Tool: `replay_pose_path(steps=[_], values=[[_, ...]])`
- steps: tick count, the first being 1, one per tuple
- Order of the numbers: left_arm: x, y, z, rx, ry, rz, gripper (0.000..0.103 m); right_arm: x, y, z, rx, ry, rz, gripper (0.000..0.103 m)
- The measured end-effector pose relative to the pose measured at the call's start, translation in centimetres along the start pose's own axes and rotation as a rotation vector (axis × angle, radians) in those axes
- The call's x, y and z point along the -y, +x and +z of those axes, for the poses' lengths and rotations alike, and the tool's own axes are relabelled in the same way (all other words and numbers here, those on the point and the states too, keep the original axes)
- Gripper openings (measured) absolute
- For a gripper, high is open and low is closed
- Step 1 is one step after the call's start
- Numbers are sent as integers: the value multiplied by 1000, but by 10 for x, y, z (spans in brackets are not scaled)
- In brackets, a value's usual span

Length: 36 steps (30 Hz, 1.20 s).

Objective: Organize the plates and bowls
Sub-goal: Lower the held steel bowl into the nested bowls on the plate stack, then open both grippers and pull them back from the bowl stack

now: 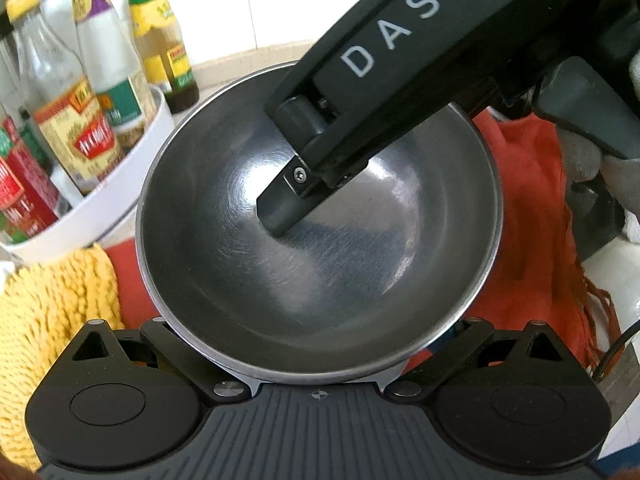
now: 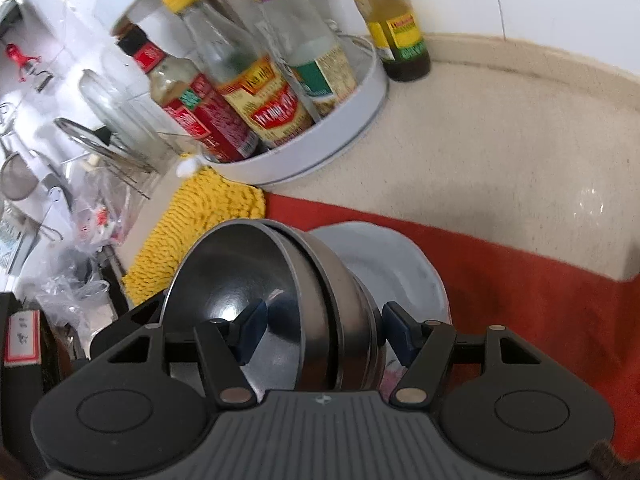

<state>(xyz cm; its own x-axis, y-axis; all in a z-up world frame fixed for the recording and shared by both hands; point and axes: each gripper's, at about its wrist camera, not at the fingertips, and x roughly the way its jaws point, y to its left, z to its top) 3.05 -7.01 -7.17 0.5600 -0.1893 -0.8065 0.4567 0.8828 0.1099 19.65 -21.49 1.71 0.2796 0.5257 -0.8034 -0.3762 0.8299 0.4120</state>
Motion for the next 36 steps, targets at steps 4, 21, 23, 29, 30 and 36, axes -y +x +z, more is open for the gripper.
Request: replay_pose_path(steps=[4, 21, 23, 29, 30, 36], values=[[-7, 4, -7, -15, -14, -16, 100, 3, 12, -7, -9, 26, -3, 59], [0, -36, -4, 25, -8, 22, 100, -11, -26, -21, 136, 12, -14, 60], [0, -45, -8, 36, -21, 22, 100, -16, -33, -25, 158, 6, -17, 60], [-15, -53, -11, 63, -64, 38, 100, -36, -62, -51, 237, -22, -53, 60], [-15, -56, -12, 69, -74, 40, 101, -40, -66, -57, 250, -24, -61, 60], [-22, -81, -21, 116, -178, 59, 103, -59, -80, -96, 311, -18, -131, 60]])
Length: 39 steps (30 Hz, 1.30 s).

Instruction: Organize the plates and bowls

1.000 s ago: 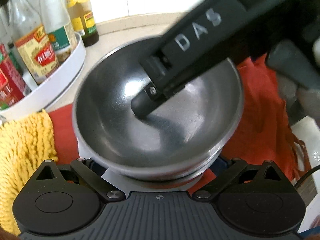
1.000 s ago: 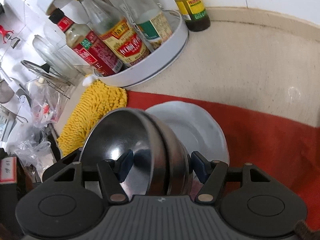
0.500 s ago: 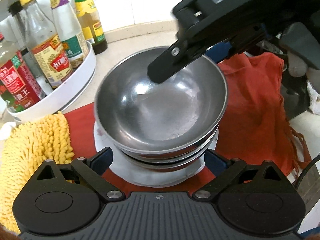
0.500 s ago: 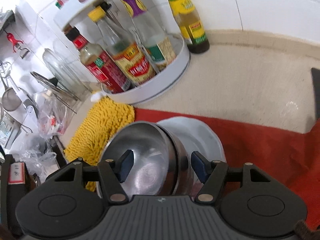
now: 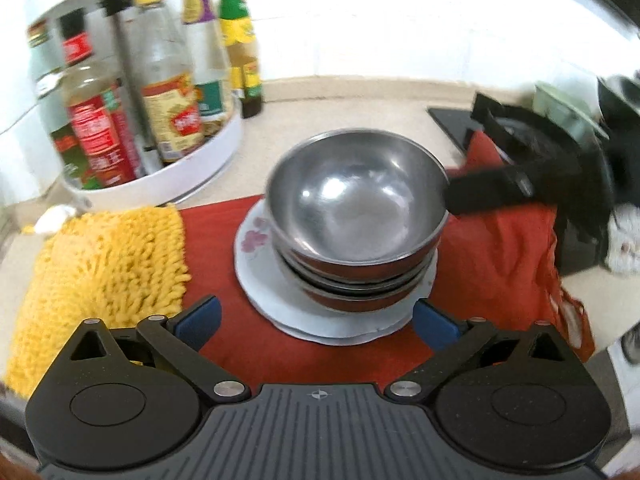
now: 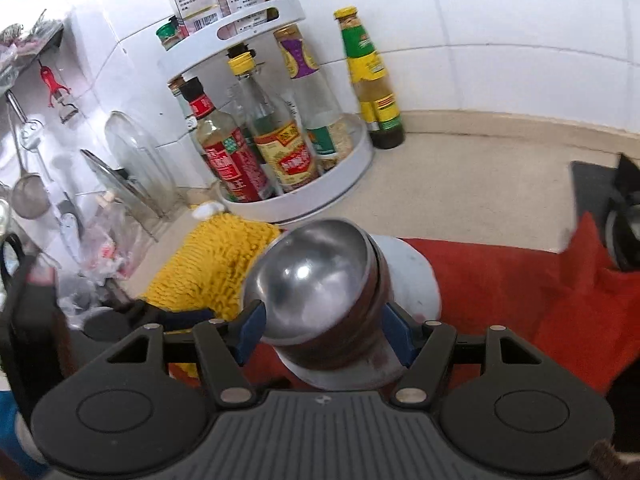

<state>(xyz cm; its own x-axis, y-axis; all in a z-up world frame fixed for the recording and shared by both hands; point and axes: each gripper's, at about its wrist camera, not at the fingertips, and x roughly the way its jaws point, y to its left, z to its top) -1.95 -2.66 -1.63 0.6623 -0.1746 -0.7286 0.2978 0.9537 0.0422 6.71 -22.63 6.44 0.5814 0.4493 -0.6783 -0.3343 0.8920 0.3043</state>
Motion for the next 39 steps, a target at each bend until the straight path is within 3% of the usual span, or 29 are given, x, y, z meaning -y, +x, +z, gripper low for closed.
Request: replay_pose_path(steps=[9, 15, 19, 23, 39], values=[[-7, -16, -12, 52, -126, 52, 103, -16, -21, -43, 115, -15, -163, 61], [-8, -17, -14, 63, -159, 66, 103, -20, -19, -61, 112, 7, -216, 61], [-4, -19, -15, 73, -166, 61, 102, -21, -18, -65, 126, 21, -236, 61], [1, -21, -14, 79, -156, 103, 102, -21, -18, -69, 145, 22, -255, 61], [0, -22, -16, 65, -170, 119, 99, -16, -15, -70, 132, 56, -242, 62]])
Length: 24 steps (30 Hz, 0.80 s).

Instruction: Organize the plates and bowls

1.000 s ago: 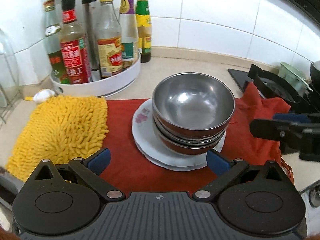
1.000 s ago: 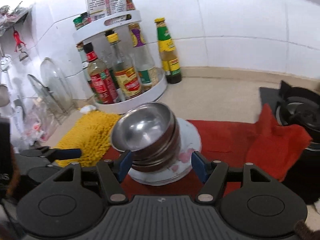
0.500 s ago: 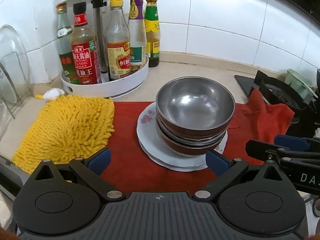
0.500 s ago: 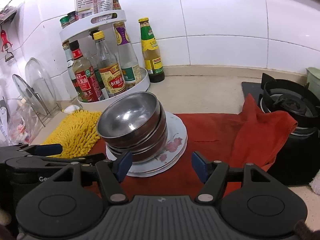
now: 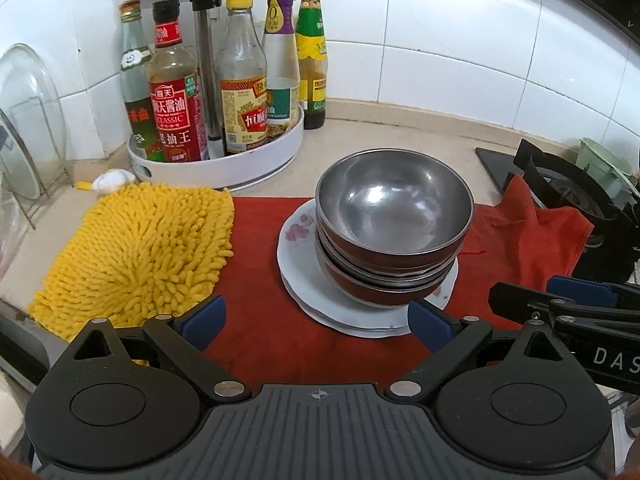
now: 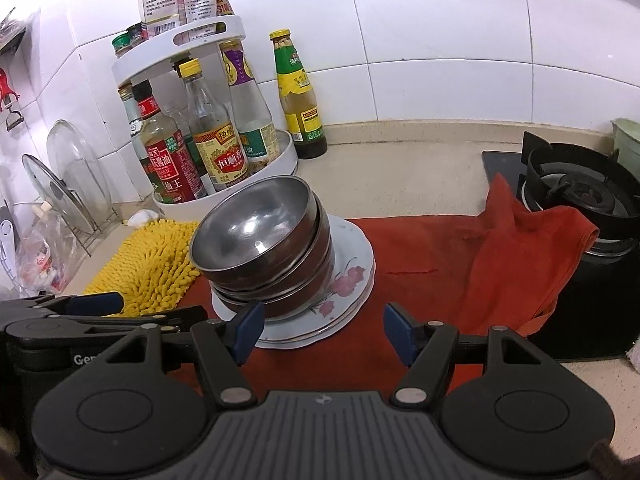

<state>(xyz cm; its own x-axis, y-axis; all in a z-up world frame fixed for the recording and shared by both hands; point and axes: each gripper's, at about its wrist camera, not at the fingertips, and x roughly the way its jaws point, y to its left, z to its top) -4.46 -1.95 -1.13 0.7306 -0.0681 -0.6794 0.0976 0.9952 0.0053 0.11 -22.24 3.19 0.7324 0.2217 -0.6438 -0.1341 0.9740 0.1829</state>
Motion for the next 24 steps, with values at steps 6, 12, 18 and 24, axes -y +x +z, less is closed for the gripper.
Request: replay_pose_path(steps=[6, 12, 18, 24], values=[[0, -3, -1, 8, -1, 3, 99, 1, -2, 0, 4, -6, 7, 62], [-1, -7, -1, 16, -6, 9, 99, 0, -4, 0, 9, -13, 12, 62], [-2, -9, -3, 14, -10, 18, 99, -2, -5, 0, 8, -19, 17, 62], [-2, -13, -3, 25, -10, 28, 99, -3, -7, -1, 13, -25, 22, 62]])
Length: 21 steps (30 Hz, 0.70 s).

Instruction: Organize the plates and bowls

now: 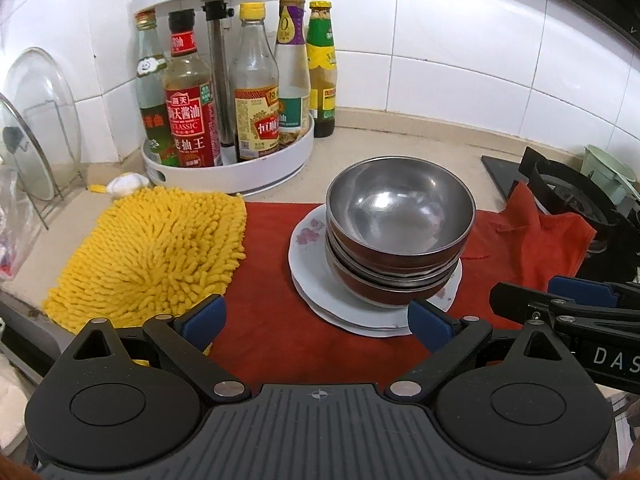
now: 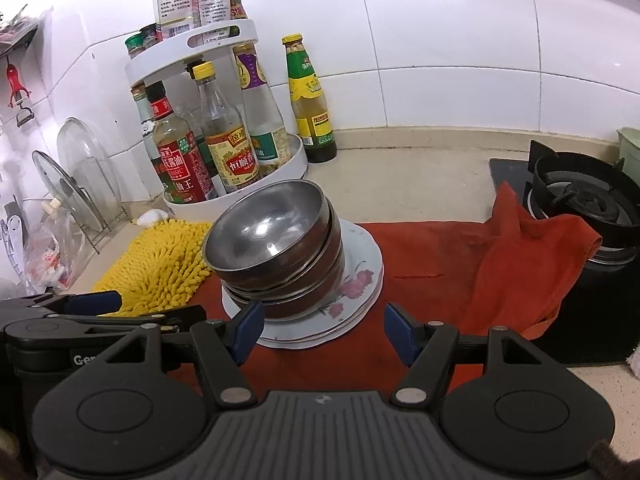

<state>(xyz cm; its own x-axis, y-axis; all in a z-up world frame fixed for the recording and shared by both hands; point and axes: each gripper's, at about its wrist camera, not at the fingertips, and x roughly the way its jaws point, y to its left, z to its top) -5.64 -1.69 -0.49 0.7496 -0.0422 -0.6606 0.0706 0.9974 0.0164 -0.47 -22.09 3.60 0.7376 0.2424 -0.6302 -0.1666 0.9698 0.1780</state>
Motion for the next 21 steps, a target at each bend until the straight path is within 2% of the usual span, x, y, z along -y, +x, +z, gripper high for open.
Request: replay_pose_path(steps=[21], values=[[-2, -5, 1, 34, 5, 30, 99, 0, 0, 4, 9, -24, 15, 62]])
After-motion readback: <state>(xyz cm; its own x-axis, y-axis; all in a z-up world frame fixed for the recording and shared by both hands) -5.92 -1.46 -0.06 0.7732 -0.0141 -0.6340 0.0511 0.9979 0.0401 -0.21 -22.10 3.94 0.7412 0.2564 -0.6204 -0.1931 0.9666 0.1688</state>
